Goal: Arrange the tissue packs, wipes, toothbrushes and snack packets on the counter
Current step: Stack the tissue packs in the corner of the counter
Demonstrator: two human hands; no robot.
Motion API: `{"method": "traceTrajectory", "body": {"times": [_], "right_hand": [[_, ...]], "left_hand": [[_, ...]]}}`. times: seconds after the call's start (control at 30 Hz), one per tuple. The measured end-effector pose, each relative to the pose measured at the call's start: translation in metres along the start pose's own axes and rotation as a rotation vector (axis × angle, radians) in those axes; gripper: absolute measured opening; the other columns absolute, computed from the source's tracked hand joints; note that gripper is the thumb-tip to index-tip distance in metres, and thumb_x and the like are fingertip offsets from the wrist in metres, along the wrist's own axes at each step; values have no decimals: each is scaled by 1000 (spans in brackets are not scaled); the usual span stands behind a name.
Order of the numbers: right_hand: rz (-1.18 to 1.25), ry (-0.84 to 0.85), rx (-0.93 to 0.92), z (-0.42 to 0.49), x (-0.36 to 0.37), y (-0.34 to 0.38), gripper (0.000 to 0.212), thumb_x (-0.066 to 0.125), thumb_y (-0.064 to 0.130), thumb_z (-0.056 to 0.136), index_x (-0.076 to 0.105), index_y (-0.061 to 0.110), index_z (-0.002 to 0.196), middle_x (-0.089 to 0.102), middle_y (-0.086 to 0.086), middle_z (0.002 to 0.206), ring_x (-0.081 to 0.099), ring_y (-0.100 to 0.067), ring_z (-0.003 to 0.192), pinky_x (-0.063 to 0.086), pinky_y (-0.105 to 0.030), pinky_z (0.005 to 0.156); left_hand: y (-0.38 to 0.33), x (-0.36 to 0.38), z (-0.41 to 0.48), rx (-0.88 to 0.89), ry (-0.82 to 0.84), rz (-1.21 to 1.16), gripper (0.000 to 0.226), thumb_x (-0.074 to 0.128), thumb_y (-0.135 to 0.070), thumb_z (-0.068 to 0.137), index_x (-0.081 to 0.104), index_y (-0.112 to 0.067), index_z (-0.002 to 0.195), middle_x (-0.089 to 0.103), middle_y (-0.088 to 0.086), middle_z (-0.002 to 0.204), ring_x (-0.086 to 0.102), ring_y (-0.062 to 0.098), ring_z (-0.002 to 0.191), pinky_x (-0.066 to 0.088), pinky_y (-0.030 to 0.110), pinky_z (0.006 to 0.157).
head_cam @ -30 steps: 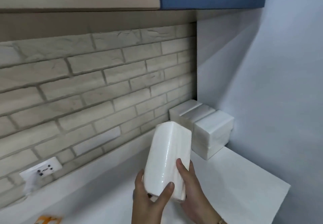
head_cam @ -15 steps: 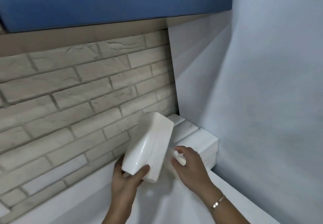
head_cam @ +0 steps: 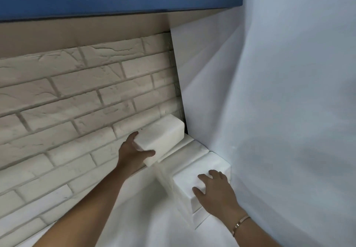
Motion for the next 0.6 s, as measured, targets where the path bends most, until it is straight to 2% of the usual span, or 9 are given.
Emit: {"method": "traceTrajectory", "body": {"times": [0.07,0.17,0.3,0.43,0.6], "right_hand": [[17,20,0,3,-1,-3,54,49,61,96,48,38,145,36,-1,155,30,-28,145,35,-34,115],[3,41,-5,6,-5,-5,55,50,63,95,48,39,145,38,-1,154,35,-26,141,34,-32,115],[-20,40,-17,7,-4,-5,54,49,62,96,48,39,145,38,-2,153,35,-25,142,34,-32,115],[-14,37,-16,9,-2,-6,54,50,64,95,48,40,143,39,0,152,36,-23,140,38,-32,113],[-27,37,-20,11,-3,-6,54,50,65,94,48,41,143,41,2,150,38,-23,138,40,-32,110]], "left_hand": [[-3,9,19,-17,17,11,100,96,-24,60,48,-33,147,60,-7,121,60,21,116,56,34,91],[-3,20,42,-57,63,-27,98,97,-21,59,50,-30,145,61,-4,126,62,22,114,59,33,79],[4,33,61,-76,122,-33,104,98,-31,47,53,-33,141,65,-6,123,66,19,107,63,41,84],[11,46,64,-81,164,-31,102,99,-25,51,52,-33,142,65,-10,115,65,18,106,61,41,90],[20,53,67,-108,178,-43,116,94,-39,39,47,-38,145,64,-6,124,64,22,111,59,47,96]]}}
Point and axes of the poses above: each hand's wrist, its own z-axis towards the middle knuckle, its own x-axis out of the palm, y = z × x, the point moved 5 cm from there along z, towards the middle knuckle
